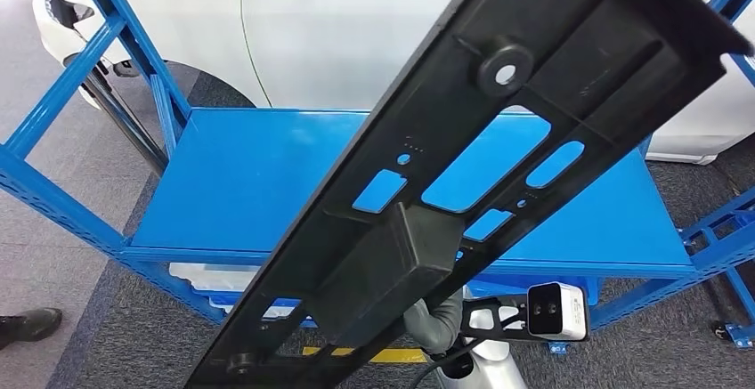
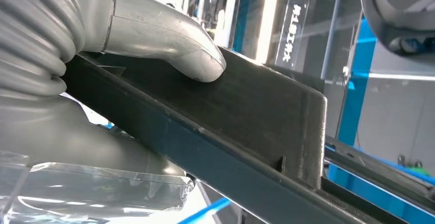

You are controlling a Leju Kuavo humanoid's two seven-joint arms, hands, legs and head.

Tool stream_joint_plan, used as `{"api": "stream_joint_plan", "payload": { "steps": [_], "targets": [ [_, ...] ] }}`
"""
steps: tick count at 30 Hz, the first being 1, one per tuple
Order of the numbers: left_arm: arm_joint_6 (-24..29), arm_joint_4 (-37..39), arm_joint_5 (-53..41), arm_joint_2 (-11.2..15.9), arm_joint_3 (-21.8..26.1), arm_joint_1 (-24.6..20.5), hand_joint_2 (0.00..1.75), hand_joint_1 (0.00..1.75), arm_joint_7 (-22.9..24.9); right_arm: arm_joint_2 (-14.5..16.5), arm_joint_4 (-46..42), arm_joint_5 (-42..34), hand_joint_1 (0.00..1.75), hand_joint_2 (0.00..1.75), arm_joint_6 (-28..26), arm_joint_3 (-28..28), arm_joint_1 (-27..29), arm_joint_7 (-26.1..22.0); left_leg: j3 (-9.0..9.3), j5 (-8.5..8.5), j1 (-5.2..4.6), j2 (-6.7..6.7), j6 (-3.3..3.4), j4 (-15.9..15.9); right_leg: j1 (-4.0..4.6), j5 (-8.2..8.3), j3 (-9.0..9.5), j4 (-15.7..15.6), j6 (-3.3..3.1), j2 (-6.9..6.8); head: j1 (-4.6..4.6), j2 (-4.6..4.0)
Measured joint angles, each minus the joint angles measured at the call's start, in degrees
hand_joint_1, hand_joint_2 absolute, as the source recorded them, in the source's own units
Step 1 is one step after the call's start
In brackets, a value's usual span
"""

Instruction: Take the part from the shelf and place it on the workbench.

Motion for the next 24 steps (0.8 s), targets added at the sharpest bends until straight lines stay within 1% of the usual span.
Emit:
{"api": "stream_joint_plan", "payload": {
  "steps": [1, 2, 3, 4, 5, 6, 7, 8, 10, 11, 12, 13, 15, 16, 17, 18, 19, 20, 21, 22, 23, 24],
  "targets": [
    [0.0, 0.0, -0.2, 0.1, 0.0, 0.2, 1.75, 0.0, 0.5, 0.3, 0.0, 0.3, 1.71, 1.75, 0.1, -0.7, 0.4, 0.0, -0.96, -1.35, 0.02, 0.0, -0.14, 3.1, 0.04, 0.26, -0.32, 0.0, 0.0, -0.03, 0.0, 0.0],
    [0.0, 0.0, -0.4, 0.2, 0.0, 0.4, 1.75, 0.0, 0.9, 0.6, 0.0, 0.7, 1.71, 1.75, 0.1, -1.3, 0.8, 0.0, -0.99, -1.64, 0.02, 0.0, -0.21, 4.3, 0.06, 0.54, -0.66, 0.1, 0.05, -0.03, 0.0, 0.0],
    [0.1, 0.0, -0.6, 0.3, 0.0, 0.5, 1.75, 0.0, 1.4, 0.7, 0.0, 1.0, 1.71, 1.75, 0.1, -1.8, 1.1, 0.0, 0.15, -0.85, 0.03, 0.01, -0.2, 3.1, 0.07, 0.82, -0.98, 0.1, 0.15, 0.0, 0.0, 0.0],
    [0.1, 0.0, -0.7, 0.4, 0.0, 0.7, 1.75, 0.0, 1.8, 0.7, 0.0, 1.2, 1.71, 1.75, 0.0, -2.1, 1.4, 0.0, 2.45, 0.72, 0.04, 0.01, -0.13, -0.4, 0.06, 1.09, -1.27, 0.2, 0.31, 0.04, 0.0, 0.0],
    [0.2, 0.0, -0.7, 0.4, 0.0, 0.7, 1.75, 0.0, 2.1, 0.8, 0.0, 1.4, 1.71, 1.75, -0.1, -2.3, 1.6, 0.0, 5.21, 2.16, 0.05, 0.0, 0.01, -5.0, 0.07, 1.36, -1.53, 0.3, 0.55, 0.08, 0.0, 0.0],
    [0.2, 0.0, -0.8, 0.4, 0.0, 0.7, 1.75, 0.0, 2.3, 0.8, 0.0, 1.5, 1.71, 1.75, -0.2, -2.4, 1.6, 0.0, 7.37, 3.33, -0.02, -0.06, 0.29, -8.9, 0.16, 1.6, -1.78, 0.5, 0.83, 0.11, 0.01, 0.0],
    [0.2, 0.0, -0.7, 0.3, 0.0, 0.7, 1.75, 0.0, 2.5, 0.8, 0.0, 1.5, 1.71, 1.75, -0.4, -2.5, 1.6, 0.0, 8.72, 4.02, -0.11, -0.12, 0.61, -11.5, 0.25, 1.88, -1.97, 0.6, 1.17, 0.12, 0.0, 0.0],
    [0.2, 0.0, -0.7, 0.3, 0.0, 0.7, 1.75, 0.0, 2.6, 0.7, 0.0, 1.5, 1.71, 1.75, -0.7, -2.4, 1.6, 0.0, 9.12, 4.25, -0.22, -0.19, 0.99, -12.6, 0.31, 2.19, -2.09, 0.6, 1.53, 0.13, 0.0, 0.0],
    [0.3, 0.0, -0.7, 0.2, 0.0, 1.0, 1.75, 0.0, 2.6, 0.6, 0.0, 1.2, 1.71, 1.75, -1.6, -2.2, 1.5, 0.0, 8.63, 4.95, -0.38, -0.17, 1.8, -12.5, 0.26, 2.79, -2.28, 0.5, 2.29, 0.19, 0.0, 0.0],
    [0.3, 0.0, -0.7, 0.2, 0.0, 1.1, 1.75, 0.0, 2.5, 0.4, 0.0, 1.0, 1.71, 1.75, -2.0, -2.1, 1.4, 0.0, 8.35, 5.43, -0.35, -0.06, 2.24, -12.5, 0.14, 2.39, -2.56, 0.8, 2.65, 0.22, 0.01, 0.0],
    [0.3, 0.0, -0.7, 0.1, 0.0, 1.1, 1.75, 0.0, 2.4, 0.3, 0.0, 0.9, 1.71, 1.75, -2.4, -1.9, 1.3, 0.0, 7.94, 5.99, -0.32, 0.06, 2.68, -12.6, 0.05, 1.01, -3.16, 1.9, 2.99, 0.24, 0.01, 0.0],
    [0.3, 0.0, -0.7, 0.1, 0.0, 1.1, 1.75, 0.0, 2.4, 0.1, 0.0, 0.7, 1.71, 1.75, -2.5, -1.8, 1.2, 0.0, 7.39, 6.62, -0.24, 0.18, 3.06, -12.7, -0.04, -1.31, -4.16, 4.4, 3.29, 0.25, 0.01, 0.0],
    [0.3, 0.0, -0.6, 0.1, 0.0, 1.1, 1.75, 0.0, 2.4, -0.2, 0.0, 0.5, 1.71, 1.75, -2.6, -1.6, 1.2, 0.0, 6.06, 7.65, -0.34, 0.28, 3.44, -12.6, -0.13, -6.91, -6.67, 12.1, 3.71, 0.21, 0.02, 0.0],
    [0.4, 0.0, -0.6, 0.1, 0.0, 1.1, 1.75, 0.0, 2.5, -0.3, 0.0, 0.5, 1.71, 1.75, -2.6, -1.5, 1.2, 0.0, 5.35, 8.14, -0.45, 0.3, 3.49, -12.6, -0.15, -8.65, -7.48, 15.7, 3.81, 0.21, 0.02, 0.0],
    [0.4, 0.0, -0.6, 0.0, 0.0, 1.1, 1.75, 0.0, 2.6, -0.5, 0.1, 0.5, 1.71, 1.75, -2.6, -1.3, 1.2, 0.0, 4.67, 8.59, -0.56, 0.32, 3.49, -12.5, -0.14, -9.21, -7.44, 17.6, 3.79, 0.2, 0.01, 0.0],
    [0.5, 0.0, -0.6, -0.1, 0.0, 1.2, 1.75, 0.0, 2.8, -0.7, 0.1, 0.4, 1.71, 1.75, -2.7, -1.1, 1.2, 0.0, 4.06, 9.02, -0.69, 0.32, 3.48, -12.5, -0.08, -8.71, -6.31, 17.4, 3.62, 0.2, 0.01, 0.0],
    [0.6, 0.0, -0.6, -0.2, 0.0, 1.2, 1.75, 0.0, 3.0, -0.8, 0.1, 0.4, 1.71, 1.75, -2.9, -0.9, 1.2, 0.0, 3.52, 9.4, -0.84, 0.31, 3.46, -12.4, 0.05, -7.45, -4.0, 14.9, 3.28, 0.21, 0.01, 0.0],
    [0.6, 0.0, -0.6, -0.5, 0.0, 1.2, 1.75, 0.0, 3.2, -1.0, 0.2, 0.4, 1.71, 1.75, -3.2, -0.7, 1.2, 0.0, 3.1, 9.75, -0.94, 0.29, 3.43, -12.4, 0.27, -6.14, -0.81, 10.8, 2.73, 0.22, 0.01, 0.0],
    [0.7, 0.0, -0.7, -0.8, 0.0, 1.2, 1.75, 0.0, 3.4, -1.1, 0.2, 0.4, 1.71, 1.75, -3.4, -0.4, 1.2, 0.0, 2.73, 10.08, -1.08, 0.26, 3.34, -12.3, 0.55, -5.49, 2.4, 6.1, 2.09, 0.15, 0.01, 0.0],
    [0.9, 0.1, -0.7, -1.1, 0.0, 1.2, 1.75, 0.0, 3.6, -1.3, 0.2, 0.4, 1.71, 1.75, -3.5, -0.2, 1.2, 0.0, 2.48, 10.43, -1.12, 0.25, 3.14, -12.3, 0.82, -5.06, 4.78, 2.5, 1.63, 0.08, 0.02, 0.0],
    [1.0, 0.1, -0.8, -1.4, 0.0, 1.2, 1.75, 0.0, 3.7, -1.4, 0.2, 0.4, 1.71, 1.75, -3.5, -0.1, 1.2, 0.0, 2.32, 10.77, -1.05, 0.27, 2.87, -12.3, 1.1, -5.0, 6.13, 0.1, 1.26, 0.02, 0.01, 0.0],
    [1.2, 0.1, -0.8, -1.5, 0.0, 1.2, 1.75, 0.0, 3.9, -1.5, 0.3, 0.4, 1.71, 1.75, -3.5, 0.0, 1.2, 0.0, 2.19, 11.1, -0.98, 0.31, 2.52, -12.3, 1.31, -5.02, 6.44, -0.8, 1.05, -0.04, 0.02, 0.0]
  ]
}}
